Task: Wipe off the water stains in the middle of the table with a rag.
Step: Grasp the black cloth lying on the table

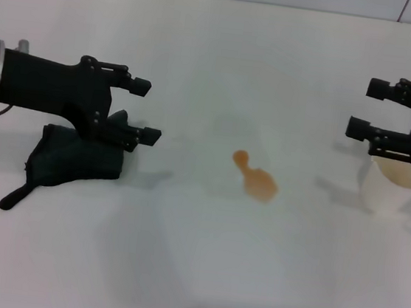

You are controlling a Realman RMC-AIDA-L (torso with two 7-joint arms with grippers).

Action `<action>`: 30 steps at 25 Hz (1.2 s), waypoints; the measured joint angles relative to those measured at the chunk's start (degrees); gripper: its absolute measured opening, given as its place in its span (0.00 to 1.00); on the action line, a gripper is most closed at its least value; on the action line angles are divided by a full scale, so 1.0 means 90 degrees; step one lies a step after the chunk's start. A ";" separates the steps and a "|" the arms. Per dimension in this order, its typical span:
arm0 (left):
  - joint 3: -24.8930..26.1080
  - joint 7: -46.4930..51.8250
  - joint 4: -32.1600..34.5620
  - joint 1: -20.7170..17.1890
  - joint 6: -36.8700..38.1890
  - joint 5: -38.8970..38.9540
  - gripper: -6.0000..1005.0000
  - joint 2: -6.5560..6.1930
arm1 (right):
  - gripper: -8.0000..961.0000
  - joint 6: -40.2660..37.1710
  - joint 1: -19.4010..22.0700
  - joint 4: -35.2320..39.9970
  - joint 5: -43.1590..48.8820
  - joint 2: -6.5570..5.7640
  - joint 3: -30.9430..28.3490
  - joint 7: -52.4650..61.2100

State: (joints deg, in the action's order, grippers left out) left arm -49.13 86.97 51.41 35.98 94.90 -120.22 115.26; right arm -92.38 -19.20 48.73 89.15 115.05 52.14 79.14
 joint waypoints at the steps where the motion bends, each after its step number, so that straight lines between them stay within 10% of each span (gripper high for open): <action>1: 0.0013 0.0000 -0.0010 -0.0001 -0.0006 0.0000 0.84 -0.0002 | 0.88 0.0122 -0.0019 0.0033 0.0066 0.0000 0.0056 -0.0008; 30: -0.0006 0.0191 0.0044 0.0016 -0.0029 -0.0018 0.83 -0.0048 | 0.88 0.0901 0.0047 0.1547 0.1216 0.0000 0.0385 0.1146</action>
State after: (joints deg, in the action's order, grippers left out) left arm -49.19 88.69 51.81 36.13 94.64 -120.39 114.83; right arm -84.27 -18.78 62.65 100.09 115.05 55.61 89.45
